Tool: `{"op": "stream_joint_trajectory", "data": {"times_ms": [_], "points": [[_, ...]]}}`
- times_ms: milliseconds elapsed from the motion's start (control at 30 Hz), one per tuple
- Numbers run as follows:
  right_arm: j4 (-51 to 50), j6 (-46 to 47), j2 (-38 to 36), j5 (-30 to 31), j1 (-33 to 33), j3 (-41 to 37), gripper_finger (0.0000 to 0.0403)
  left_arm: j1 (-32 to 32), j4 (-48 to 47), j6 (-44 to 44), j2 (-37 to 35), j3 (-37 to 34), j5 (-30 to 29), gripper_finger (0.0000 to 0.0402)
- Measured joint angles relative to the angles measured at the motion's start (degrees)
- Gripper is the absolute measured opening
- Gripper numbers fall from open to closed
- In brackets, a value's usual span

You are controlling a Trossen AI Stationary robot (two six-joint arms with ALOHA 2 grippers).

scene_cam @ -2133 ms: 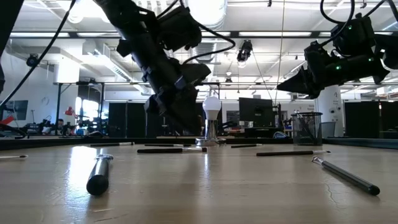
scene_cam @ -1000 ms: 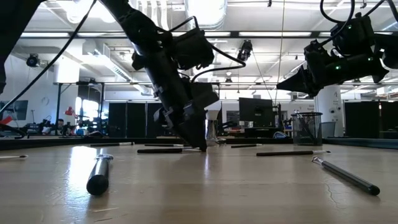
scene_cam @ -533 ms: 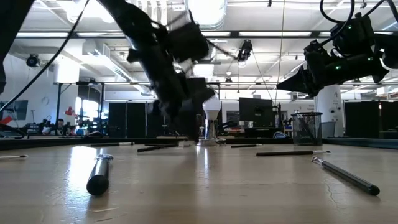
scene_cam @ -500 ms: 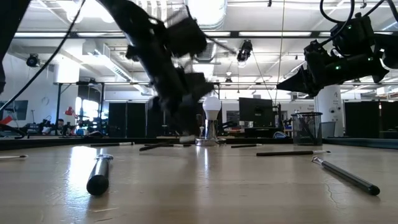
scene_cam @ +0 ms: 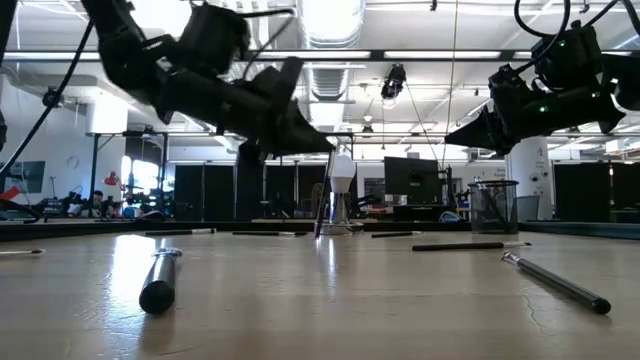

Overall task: Put items in baskets/containers
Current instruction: Put the black eyeshadow brush into the black pen holder

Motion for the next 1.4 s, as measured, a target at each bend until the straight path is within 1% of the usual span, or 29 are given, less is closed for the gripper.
{"op": "stream_joint_trajectory", "data": {"times_ms": [133, 300, 433, 600, 767, 1033, 1233, 1400], "points": [[0.1, 0.7, 0.0, 0.0, 0.0, 0.0, 0.0009, 0.2, 8.1, 2.1, 0.2, -3.1, 0.0, 0.0001], [0.4, 2.4, 0.0, 0.0, 0.0, 0.3, 0.0009, 0.5, 14.7, 7.4, 0.2, -4.1, 0.3, 0.0001], [0.4, 4.6, 0.0, 0.0, 0.7, 0.9, 0.0009, 1.5, 18.7, 10.6, 0.2, -4.2, 3.1, 0.0000], [-0.4, 6.2, 0.5, 0.0, 4.1, 1.9, 0.0016, 2.7, 22.6, 13.6, 0.2, -4.2, 5.5, 0.0000], [-0.4, 7.5, 2.4, 0.0, 9.1, 3.3, 0.0055, 3.3, 26.6, 15.1, 0.2, -4.2, 9.4, 0.0000], [-0.4, 9.4, 7.7, 0.0, 15.0, 8.1, 0.0130, 3.3, 27.8, 16.9, 0.2, -4.6, 9.5, 0.0000], [0.3, 8.9, 17.4, 0.0, 20.2, 14.3, 0.0170, 3.3, 31.5, 17.0, 0.2, -7.0, 9.4, 0.0000], [5.5, 9.0, 26.6, 0.0, 22.3, 20.6, 0.0190, 3.3, 32.5, 16.9, 0.1, -8.0, 9.5, 0.0000]]}}
